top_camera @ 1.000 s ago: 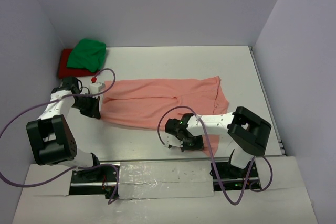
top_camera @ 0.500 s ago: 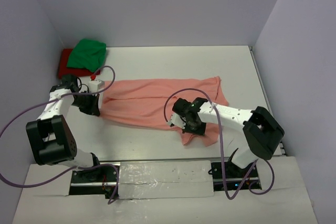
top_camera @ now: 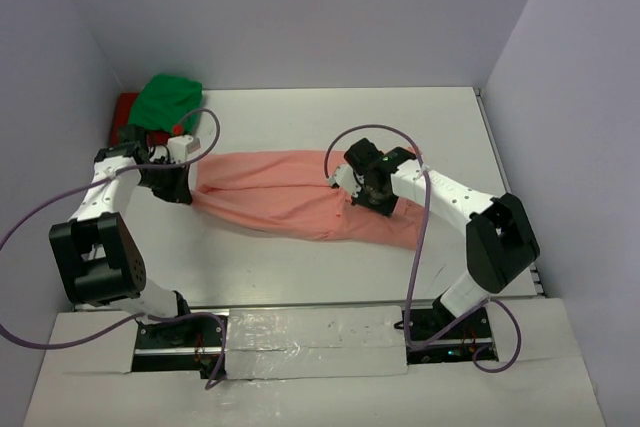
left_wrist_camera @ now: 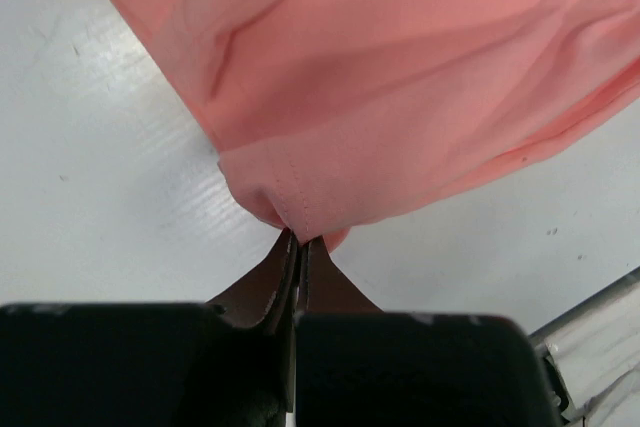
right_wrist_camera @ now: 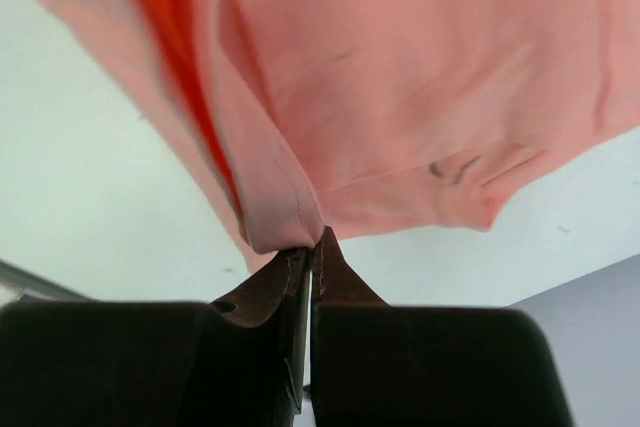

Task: Fold and stack the t-shirts
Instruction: Fold the tshirt

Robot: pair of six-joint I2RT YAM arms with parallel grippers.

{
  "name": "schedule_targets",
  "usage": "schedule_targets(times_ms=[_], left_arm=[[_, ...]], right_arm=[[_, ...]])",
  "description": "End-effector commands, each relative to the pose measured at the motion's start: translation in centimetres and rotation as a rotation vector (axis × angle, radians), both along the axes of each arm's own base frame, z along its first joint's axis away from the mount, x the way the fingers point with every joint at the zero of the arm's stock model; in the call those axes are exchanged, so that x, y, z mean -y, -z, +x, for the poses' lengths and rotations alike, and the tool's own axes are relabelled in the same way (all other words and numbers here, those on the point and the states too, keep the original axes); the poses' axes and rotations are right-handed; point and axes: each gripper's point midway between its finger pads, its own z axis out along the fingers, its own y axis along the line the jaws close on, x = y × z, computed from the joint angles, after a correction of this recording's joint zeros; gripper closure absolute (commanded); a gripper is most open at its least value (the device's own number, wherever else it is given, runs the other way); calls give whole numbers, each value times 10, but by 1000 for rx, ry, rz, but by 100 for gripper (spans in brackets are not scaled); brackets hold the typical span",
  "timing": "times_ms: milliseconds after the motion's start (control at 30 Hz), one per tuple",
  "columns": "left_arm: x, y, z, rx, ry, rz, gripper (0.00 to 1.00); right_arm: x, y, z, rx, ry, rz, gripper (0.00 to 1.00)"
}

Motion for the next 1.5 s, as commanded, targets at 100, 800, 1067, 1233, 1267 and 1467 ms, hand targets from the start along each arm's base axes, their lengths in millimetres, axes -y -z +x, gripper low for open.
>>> schedule_targets(times_ms=[100, 800, 1067, 1233, 1267, 1467], left_arm=[[20, -21, 35, 83, 32, -47, 100], [30, -10, 52, 62, 58, -12, 100], [25, 6, 57, 39, 32, -3, 100], [21, 15, 61, 25, 21, -3, 100], [21, 16, 62, 25, 19, -2, 100], [12, 27, 63, 0, -5, -2, 100]], right_arm=[[-8, -7, 44, 96, 34, 37, 100], [16, -11, 136, 280, 168, -5, 100], [10, -2, 157, 315, 169, -10, 100], [8, 4, 169, 322, 155, -22, 100], [6, 2, 174, 338, 155, -19, 100], [11, -8, 199, 399, 178, -24, 100]])
